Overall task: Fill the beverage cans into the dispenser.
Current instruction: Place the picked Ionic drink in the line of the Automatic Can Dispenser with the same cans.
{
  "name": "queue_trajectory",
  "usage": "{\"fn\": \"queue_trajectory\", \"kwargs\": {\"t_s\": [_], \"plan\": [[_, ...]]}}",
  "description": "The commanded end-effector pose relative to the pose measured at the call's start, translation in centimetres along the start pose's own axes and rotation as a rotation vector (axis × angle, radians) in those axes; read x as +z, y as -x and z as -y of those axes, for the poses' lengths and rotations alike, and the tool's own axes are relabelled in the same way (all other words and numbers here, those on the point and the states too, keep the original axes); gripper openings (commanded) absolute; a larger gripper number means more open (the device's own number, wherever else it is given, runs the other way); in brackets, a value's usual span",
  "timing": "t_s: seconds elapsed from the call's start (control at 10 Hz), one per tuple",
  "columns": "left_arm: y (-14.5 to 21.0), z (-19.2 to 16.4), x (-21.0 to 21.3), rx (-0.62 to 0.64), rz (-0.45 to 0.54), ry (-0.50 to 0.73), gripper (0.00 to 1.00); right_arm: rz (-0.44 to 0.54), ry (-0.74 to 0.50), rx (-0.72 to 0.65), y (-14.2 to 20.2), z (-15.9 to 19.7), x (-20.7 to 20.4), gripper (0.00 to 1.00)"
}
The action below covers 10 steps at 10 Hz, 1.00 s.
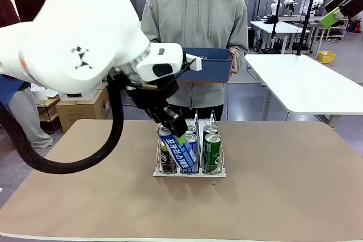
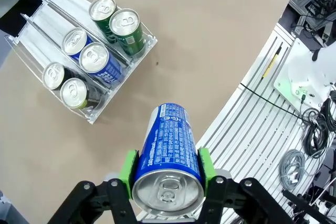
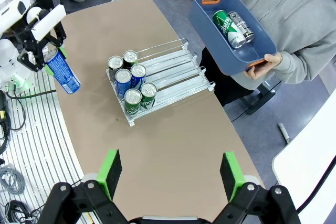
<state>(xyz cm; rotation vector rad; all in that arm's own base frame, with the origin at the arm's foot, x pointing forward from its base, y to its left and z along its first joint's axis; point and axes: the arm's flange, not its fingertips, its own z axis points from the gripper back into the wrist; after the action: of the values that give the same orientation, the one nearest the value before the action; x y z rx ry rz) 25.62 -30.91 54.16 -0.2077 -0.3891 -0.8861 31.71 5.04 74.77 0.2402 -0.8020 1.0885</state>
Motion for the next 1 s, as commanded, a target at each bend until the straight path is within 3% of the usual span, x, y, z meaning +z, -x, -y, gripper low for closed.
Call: {"fn": "queue_trajectory", "kwargs": {"t_s": [0.0, 0.4, 0.9], "plan": [[-1.1, 0.0, -1.8, 0.008, 0.008, -0.02, 0.57, -0.001, -0.002, 0.006, 0.0, 0.0, -0.1, 1.0], [-2.9, 1.4, -5.7, 0.034, -0.034, -0.046, 0.57, -0.001, -0.002, 0.006, 0.0, 0.0, -0.1, 1.0], [-4.2, 0.4, -7.5, 0.065, -0.036, -0.182, 0.57, -0.001, -0.002, 0.006, 0.0, 0.0, -0.1, 1.0]]}}
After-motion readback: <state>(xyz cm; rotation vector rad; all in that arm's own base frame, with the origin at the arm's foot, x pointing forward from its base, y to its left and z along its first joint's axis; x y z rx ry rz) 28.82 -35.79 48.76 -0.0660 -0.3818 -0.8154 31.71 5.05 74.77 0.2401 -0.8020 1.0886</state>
